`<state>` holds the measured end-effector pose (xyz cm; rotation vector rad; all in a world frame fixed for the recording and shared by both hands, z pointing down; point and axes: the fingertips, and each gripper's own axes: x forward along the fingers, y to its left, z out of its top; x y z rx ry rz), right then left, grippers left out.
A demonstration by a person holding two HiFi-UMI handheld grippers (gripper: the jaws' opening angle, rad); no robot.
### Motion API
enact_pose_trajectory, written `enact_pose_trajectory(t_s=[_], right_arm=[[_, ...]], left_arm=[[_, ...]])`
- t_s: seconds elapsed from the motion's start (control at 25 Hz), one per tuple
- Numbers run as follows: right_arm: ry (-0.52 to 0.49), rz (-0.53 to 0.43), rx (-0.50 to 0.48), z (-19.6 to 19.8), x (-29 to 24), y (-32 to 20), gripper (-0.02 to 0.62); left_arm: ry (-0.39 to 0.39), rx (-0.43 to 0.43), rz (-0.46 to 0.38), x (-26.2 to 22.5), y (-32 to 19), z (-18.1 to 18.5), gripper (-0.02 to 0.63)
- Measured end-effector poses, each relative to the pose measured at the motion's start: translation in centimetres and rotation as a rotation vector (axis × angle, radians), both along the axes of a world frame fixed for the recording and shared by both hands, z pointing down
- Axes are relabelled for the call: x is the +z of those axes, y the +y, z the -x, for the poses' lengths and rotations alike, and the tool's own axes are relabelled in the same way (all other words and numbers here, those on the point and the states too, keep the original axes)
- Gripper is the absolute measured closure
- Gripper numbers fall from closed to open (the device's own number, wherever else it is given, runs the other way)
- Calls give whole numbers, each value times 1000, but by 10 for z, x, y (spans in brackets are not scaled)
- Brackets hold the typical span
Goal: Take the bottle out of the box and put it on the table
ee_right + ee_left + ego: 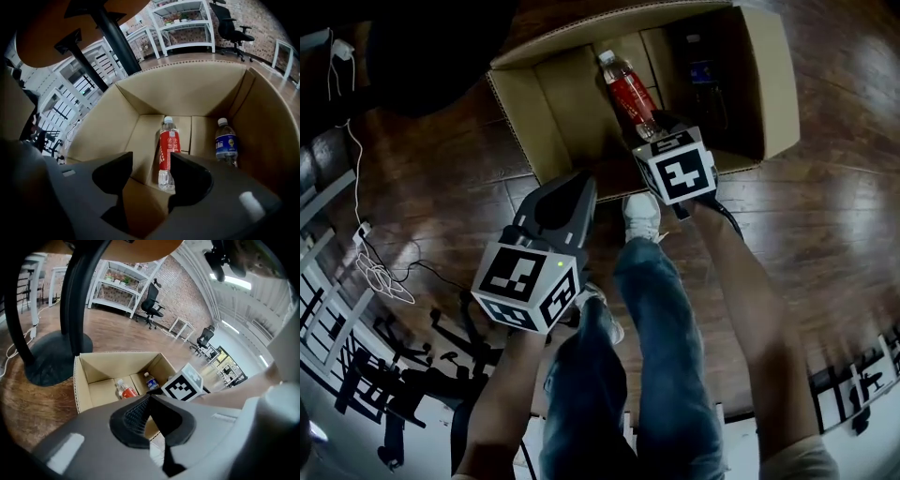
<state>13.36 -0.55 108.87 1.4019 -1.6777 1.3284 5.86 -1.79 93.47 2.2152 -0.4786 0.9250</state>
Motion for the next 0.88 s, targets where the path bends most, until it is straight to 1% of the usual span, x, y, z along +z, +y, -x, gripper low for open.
enact_pose_trajectory(t_s=[0.08,0.16,0.2,0.28,0.36,0.4,0.52,0.68,0.76,0.88], right_arm=[[0,56,-13,2,15,-5,328],[-21,146,12,-1,27,-3,324],[-46,170,26,-1,30,-5,313],[-75,144,23,1,32,-16,296],[-22,109,-21,-4,37,-28,296],[7,110,-40,-7,42,-30,296],[46,147,-68,-9,60,-32,275],[155,186,-153,-15,90,-33,247],[177,194,-167,-15,101,-37,247],[206,193,-152,-19,111,-45,247]], left_arm=[[22,7,-13,3,-4,-4,615],[46,13,-18,8,-7,-9,615],[56,16,-16,10,-8,-11,615],[69,17,-13,15,-11,-15,615],[76,14,-19,19,-15,-17,615],[77,11,-21,21,-17,-17,615],[73,7,-25,24,-21,-15,615],[66,23,-36,33,-20,-10,615],[68,27,-32,37,-19,-11,615],[80,30,-30,40,-16,-13,615]])
